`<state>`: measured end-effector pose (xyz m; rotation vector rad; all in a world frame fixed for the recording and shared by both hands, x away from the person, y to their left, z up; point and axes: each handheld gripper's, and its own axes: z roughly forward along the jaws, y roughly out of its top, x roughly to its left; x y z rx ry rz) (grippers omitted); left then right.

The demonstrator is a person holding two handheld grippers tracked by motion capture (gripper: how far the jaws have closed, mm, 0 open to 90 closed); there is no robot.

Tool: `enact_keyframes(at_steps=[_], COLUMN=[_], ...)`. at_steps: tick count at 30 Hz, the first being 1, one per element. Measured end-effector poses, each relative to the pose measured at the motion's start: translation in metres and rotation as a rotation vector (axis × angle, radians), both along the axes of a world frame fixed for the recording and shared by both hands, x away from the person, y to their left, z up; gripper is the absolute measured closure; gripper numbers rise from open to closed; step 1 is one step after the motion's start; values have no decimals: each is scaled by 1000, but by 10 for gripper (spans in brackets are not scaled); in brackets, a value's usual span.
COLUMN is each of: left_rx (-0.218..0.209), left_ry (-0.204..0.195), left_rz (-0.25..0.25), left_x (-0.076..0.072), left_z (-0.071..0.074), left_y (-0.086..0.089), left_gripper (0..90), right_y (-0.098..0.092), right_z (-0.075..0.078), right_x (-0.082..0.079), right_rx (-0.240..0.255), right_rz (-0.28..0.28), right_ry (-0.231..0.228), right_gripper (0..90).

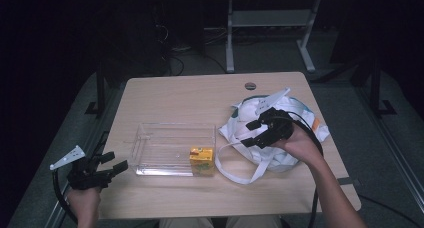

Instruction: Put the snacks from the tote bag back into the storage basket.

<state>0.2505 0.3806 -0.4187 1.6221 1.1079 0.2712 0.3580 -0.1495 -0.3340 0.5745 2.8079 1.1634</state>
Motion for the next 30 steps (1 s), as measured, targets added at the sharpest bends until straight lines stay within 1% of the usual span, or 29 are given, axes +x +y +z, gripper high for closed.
enact_keyframes(at_steps=[2, 3, 5, 6, 9, 10, 11, 13, 14, 17, 24, 26, 27, 30], left_rx=[2, 1, 1, 0, 3, 3, 3, 5, 4, 9, 15, 18, 16, 16], left_ry=[-2, -2, -1, -1, 0, 1, 2, 0, 0, 5, 11, 11, 11, 15], left_rz=[-1, 0, 0, 1, -1, -1, -2, -2, -2, -4, -5, -7, -6, -5], left_x=[0, 0, 0, 0, 0, 1, 0, 0, 0, 0, 0, 0, 0, 0], left_z=[0, 0, 0, 0, -1, -1, -1, -1, -1, -1, -1, -1, -1, -1], left_y=[0, -1, -1, -1, -1, -1, -1, -1, -1, -1, -1, -2, -2, -2], left_gripper=[126, 127, 126, 126, 126, 126, 127, 126, 127, 126, 126, 126, 126, 126], right_y=[-4, -5, -7, -9, -13, -15, -16, -21, -24, -31, -49, -54, -58, -68], right_z=[-2, -3, -4, -5, -7, -7, -7, -9, -10, -14, -23, -26, -28, -32], right_x=[-1, -1, -2, -1, -2, -2, -3, -5, -4, -8, -12, -13, -14, -16], right_rx=[8, 7, 13, 7, 15, 13, 19, 24, 23, 32, 51, 59, 61, 73], right_rz=[-12, -12, -23, -18, -32, -29, -39, -51, -53, -75, -111, -116, -122, -144], right_ry=[12, 2, 10, 3, 9, 1, 10, 17, 9, 24, 35, 27, 35, 36], right_gripper=[342, 341, 341, 341, 341, 341, 341, 341, 341, 341, 340, 338, 338, 335])
